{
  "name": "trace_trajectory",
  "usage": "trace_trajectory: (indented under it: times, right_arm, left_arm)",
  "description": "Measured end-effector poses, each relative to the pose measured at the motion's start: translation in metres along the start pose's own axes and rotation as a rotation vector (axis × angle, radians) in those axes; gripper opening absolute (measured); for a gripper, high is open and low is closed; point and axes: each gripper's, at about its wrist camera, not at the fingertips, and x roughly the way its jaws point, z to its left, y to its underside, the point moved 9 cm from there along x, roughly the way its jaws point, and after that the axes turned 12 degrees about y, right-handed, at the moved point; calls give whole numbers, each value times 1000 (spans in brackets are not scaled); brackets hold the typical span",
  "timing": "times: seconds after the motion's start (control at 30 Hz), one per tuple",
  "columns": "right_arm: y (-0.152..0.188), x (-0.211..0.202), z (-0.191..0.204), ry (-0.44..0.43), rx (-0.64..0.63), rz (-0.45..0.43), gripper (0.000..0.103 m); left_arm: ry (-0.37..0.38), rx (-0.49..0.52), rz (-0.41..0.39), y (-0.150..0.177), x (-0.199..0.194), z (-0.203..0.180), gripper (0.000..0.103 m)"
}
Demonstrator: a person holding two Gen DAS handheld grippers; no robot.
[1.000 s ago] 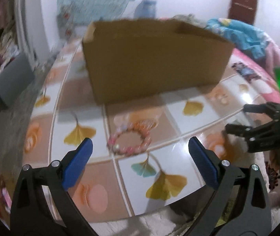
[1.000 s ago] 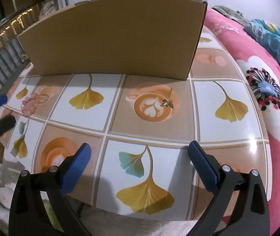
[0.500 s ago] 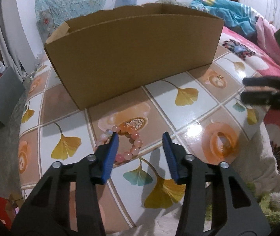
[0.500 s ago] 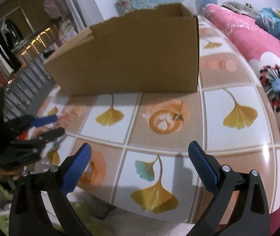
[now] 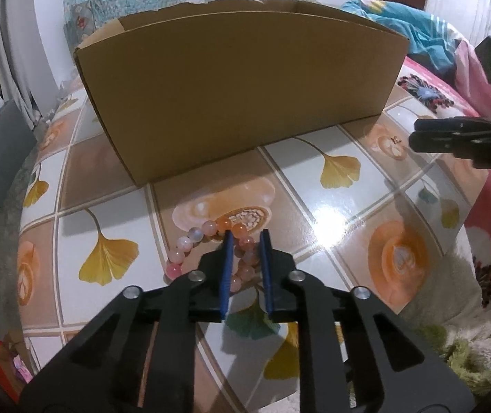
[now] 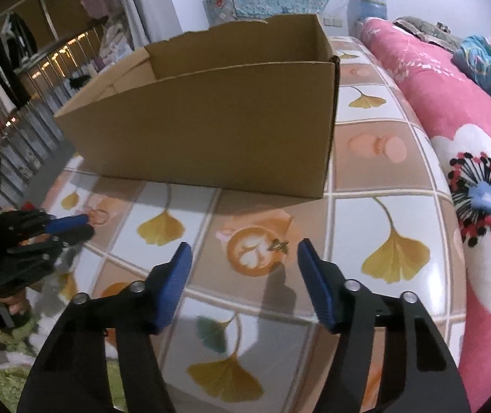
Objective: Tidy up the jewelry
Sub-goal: 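Close the left tool on the pink bead bracelet while the right tool closes on the butterfly stud, then lift and carry the bracelet and stud over the box with both tools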
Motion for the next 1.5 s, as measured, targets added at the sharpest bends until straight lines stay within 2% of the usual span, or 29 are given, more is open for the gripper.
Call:
trace_trajectory:
  times: [0.13,0.33,0.4,0.67,0.87,1.3,1.5]
  right_arm:
    - [-2,9,-5,22,15,25,43]
    - [-2,17,-8,61,39,39,34]
    - [-1,19,-9,79,39,44,28]
    - [2,23,-7,114,31,41,24]
    - [0,25,-8,156,20,32,13]
    - [0,20,-7,140,42,19,12]
    - [-11,-12,-5,94,72,-48,12]
  left_arm:
    - [18,-9,-10,-1,-1,3,10]
    - [42,-20,-11,-5,4,-1,9]
    - [47,-25,-13,-5,4,0,9]
    - [51,-27,-15,-5,4,0,9]
    - [50,-27,-15,-5,4,0,9]
    - [54,-35,-21,-5,2,1,9]
    - [90,-46,-90,-17,-27,-2,9]
